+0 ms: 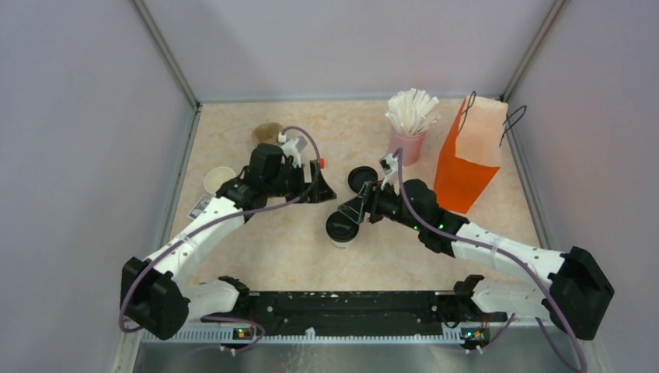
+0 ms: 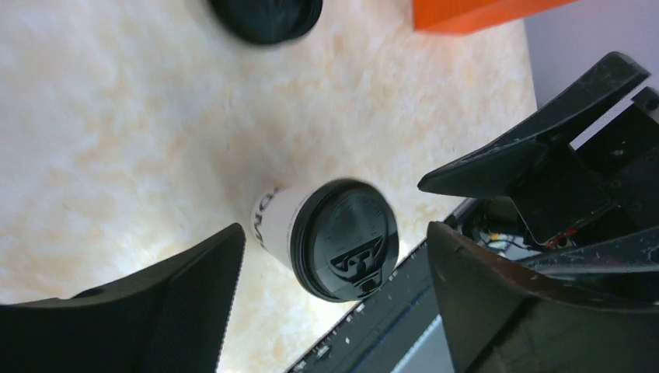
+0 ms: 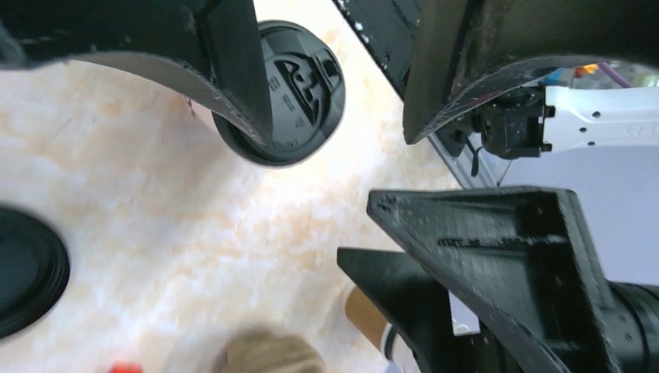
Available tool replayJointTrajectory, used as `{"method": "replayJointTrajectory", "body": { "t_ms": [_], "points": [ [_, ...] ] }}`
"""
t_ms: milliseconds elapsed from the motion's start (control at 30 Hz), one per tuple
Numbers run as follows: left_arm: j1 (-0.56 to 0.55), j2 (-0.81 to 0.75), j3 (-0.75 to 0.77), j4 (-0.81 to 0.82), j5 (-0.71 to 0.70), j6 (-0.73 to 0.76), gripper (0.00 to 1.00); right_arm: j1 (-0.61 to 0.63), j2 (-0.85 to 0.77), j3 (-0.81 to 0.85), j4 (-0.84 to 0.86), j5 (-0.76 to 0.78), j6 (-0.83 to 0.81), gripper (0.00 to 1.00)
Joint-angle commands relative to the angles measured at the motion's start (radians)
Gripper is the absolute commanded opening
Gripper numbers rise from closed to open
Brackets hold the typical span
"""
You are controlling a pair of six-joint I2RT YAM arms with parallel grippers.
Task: Pack the takeout coffee
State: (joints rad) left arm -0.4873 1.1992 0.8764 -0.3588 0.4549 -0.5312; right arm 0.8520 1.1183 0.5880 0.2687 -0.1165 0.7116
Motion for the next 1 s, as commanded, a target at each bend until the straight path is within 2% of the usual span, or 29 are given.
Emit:
{"method": "replayJointTrajectory", "body": {
  "t_ms": [0,67,133,267,533,700,967],
  "points": [
    [-0.001,-0.100,0.159,-0.076,-0.107,0.040,0.98,0.038,-0.058,0.142,-0.217,0.073,-0.193,0.67],
    [-0.002,-0.153,0.184,-0.090,-0.158,0.063,0.99,0.071,-0.038,0.187,-0.285,0.133,-0.240,0.82],
    [-0.002,-0.217,0.192,-0.115,-0.234,0.092,0.99,0.132,0.005,0.239,-0.369,0.241,-0.293,0.88],
    [-0.002,-0.363,0.149,-0.155,-0.389,0.149,0.99,0.209,0.097,0.310,-0.439,0.319,-0.318,0.89],
    [-0.001,-0.649,-0.032,-0.138,-0.540,0.230,0.99,0.315,0.269,0.452,-0.581,0.501,-0.351,0.89],
    [-0.001,-0.728,-0.078,-0.150,-0.590,0.281,0.99,0.329,0.308,0.466,-0.585,0.516,-0.350,0.89],
    [-0.001,-0.771,-0.114,-0.140,-0.635,0.313,0.99,0.344,0.333,0.508,-0.607,0.523,-0.332,0.89]
  ]
}}
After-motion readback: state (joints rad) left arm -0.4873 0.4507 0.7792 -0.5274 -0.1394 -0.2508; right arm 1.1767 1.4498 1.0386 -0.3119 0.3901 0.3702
